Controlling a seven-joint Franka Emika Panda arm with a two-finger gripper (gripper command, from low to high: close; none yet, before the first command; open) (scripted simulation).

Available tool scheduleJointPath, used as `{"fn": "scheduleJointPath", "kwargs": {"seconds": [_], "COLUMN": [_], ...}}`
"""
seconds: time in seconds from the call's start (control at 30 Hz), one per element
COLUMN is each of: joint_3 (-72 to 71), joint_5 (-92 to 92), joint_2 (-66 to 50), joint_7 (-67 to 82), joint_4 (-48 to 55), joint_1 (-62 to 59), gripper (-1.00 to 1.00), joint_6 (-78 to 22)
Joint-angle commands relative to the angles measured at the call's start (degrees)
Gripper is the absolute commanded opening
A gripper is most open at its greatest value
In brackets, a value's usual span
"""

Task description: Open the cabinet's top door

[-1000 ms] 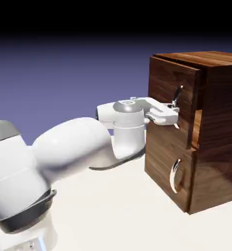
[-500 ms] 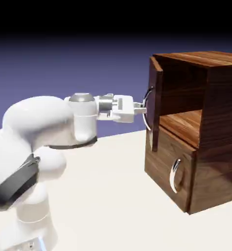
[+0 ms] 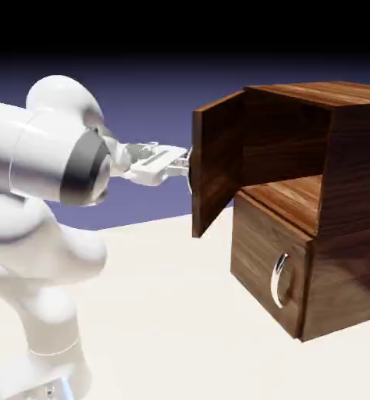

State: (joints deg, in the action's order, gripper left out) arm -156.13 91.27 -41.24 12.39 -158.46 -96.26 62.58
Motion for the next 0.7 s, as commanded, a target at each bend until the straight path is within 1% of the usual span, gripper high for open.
{"fn": "scheduleJointPath", "kwargs": {"seconds": [0.0,0.33,0.67], "joint_3": [-0.38,-2.16,-1.61], "joint_5": [-2.17,-21.67,-36.11], "joint_2": [2.08,22.84,42.59], "joint_7": [-1.14,-9.72,-12.25], "joint_4": [1.40,18.21,38.75], "joint_1": [0.76,4.92,4.84], "gripper": [-1.00,-1.00,-1.00], "joint_6": [-1.06,-8.97,-15.76]}}
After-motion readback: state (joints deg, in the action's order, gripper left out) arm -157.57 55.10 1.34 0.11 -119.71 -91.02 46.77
